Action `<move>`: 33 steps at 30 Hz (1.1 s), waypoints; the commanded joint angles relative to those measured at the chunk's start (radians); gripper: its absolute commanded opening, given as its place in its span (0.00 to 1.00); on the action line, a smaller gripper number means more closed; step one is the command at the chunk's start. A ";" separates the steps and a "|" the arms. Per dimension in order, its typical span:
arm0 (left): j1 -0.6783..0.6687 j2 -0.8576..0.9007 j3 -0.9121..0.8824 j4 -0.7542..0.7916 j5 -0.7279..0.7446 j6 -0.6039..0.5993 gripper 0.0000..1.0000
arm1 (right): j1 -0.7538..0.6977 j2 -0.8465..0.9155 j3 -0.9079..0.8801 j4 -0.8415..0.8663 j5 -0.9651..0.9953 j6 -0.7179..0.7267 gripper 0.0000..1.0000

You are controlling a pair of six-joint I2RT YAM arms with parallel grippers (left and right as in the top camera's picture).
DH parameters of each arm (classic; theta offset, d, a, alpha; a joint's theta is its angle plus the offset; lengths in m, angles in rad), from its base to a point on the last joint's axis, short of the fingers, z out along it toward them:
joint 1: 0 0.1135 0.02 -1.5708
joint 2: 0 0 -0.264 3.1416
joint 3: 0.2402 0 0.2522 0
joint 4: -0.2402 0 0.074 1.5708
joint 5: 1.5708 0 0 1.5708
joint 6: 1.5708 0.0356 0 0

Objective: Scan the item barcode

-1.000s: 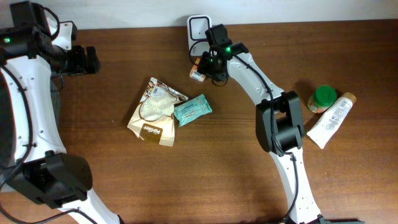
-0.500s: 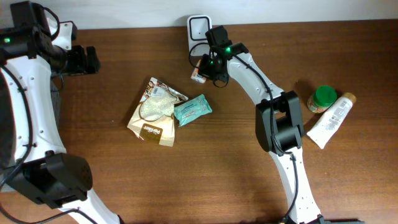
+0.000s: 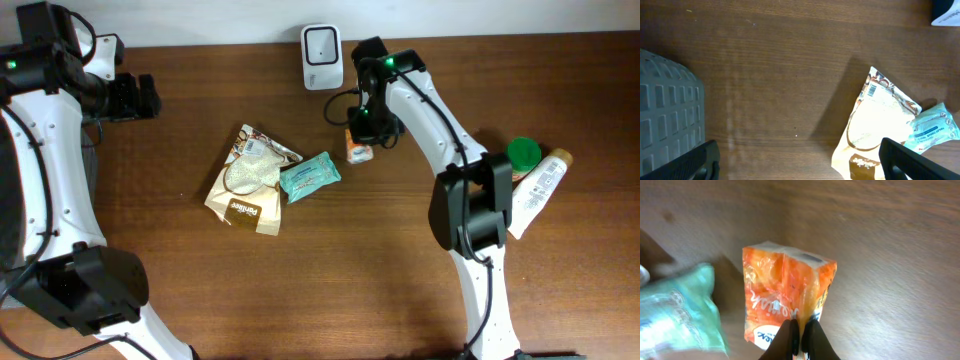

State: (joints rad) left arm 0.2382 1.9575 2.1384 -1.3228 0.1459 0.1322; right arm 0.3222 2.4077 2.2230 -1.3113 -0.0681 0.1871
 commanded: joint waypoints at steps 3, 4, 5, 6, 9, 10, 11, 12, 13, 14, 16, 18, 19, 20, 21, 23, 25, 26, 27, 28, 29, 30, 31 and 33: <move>0.007 -0.003 0.005 0.002 0.011 0.016 0.99 | 0.000 -0.027 -0.008 -0.037 0.178 -0.083 0.22; 0.007 -0.003 0.005 0.002 0.011 0.016 0.99 | 0.000 -0.027 -0.008 -0.036 0.179 -0.083 0.27; 0.007 -0.003 0.005 0.002 0.011 0.016 0.99 | -0.001 -0.027 -0.008 -0.035 0.178 -0.083 0.28; 0.007 -0.003 0.005 0.002 0.011 0.016 0.99 | -0.002 -0.027 -0.007 -0.035 0.178 -0.084 0.28; 0.007 -0.003 0.005 0.002 0.011 0.016 0.99 | 0.002 -0.028 0.009 -0.043 0.171 -0.086 0.29; 0.007 -0.003 0.005 0.002 0.011 0.016 0.99 | 0.008 -0.028 0.017 -0.048 0.157 -0.087 0.29; 0.007 -0.003 0.005 0.002 0.011 0.016 0.99 | 0.019 -0.028 0.023 -0.054 0.151 -0.086 0.29; 0.007 -0.003 0.005 0.002 0.011 0.016 0.99 | 0.034 -0.028 0.023 -0.061 0.151 -0.078 0.29; 0.007 -0.003 0.005 0.002 0.011 0.016 0.99 | 0.054 -0.028 0.019 -0.076 0.147 -0.074 0.29; 0.007 -0.003 0.005 0.002 0.011 0.016 0.99 | 0.064 -0.027 0.014 -0.079 0.149 -0.068 0.30; 0.007 -0.003 0.005 0.002 0.011 0.016 0.99 | 0.092 -0.026 -0.010 -0.072 0.164 -0.059 0.32; 0.007 -0.003 0.005 0.002 0.011 0.016 0.99 | 0.110 -0.014 -0.023 -0.055 0.208 -0.047 0.33; 0.007 -0.003 0.005 0.002 0.011 0.016 0.99 | 0.117 -0.006 -0.029 -0.049 0.229 -0.047 0.34; 0.007 -0.003 0.005 0.002 0.011 0.016 0.99 | 0.117 0.003 -0.035 -0.043 0.252 -0.032 0.34; 0.007 -0.003 0.005 0.002 0.011 0.016 0.99 | 0.117 0.008 -0.041 -0.040 0.273 -0.021 0.34; 0.007 -0.003 0.005 0.002 0.011 0.016 0.99 | 0.110 0.022 -0.047 -0.034 0.306 -0.021 0.35; 0.007 -0.003 0.005 0.002 0.011 0.016 0.99 | 0.108 0.037 -0.048 -0.021 0.316 -0.026 0.39; 0.007 -0.003 0.005 0.002 0.011 0.016 0.99 | 0.108 0.044 -0.049 -0.013 0.317 -0.032 0.40; 0.007 -0.003 0.005 0.002 0.011 0.016 0.99 | 0.108 0.047 -0.050 -0.008 0.317 -0.045 0.41; 0.007 -0.003 0.005 0.002 0.011 0.016 0.99 | 0.108 0.052 -0.050 -0.001 0.325 -0.045 0.42; 0.007 -0.003 0.005 0.002 0.011 0.016 0.99 | 0.108 0.053 -0.053 0.006 0.341 -0.045 0.44; 0.007 -0.003 0.005 0.002 0.011 0.016 0.99 | 0.108 0.055 -0.061 0.018 0.354 -0.045 0.46; 0.007 -0.003 0.005 0.002 0.011 0.016 0.99 | 0.108 0.055 -0.070 0.029 0.365 -0.045 0.47; 0.007 -0.003 0.005 0.002 0.011 0.016 0.99 | 0.108 0.057 -0.083 0.036 0.369 -0.045 0.47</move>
State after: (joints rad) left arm 0.2382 1.9575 2.1384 -1.3228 0.1463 0.1318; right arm 0.4290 2.4470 2.1605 -1.2812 0.2539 0.1413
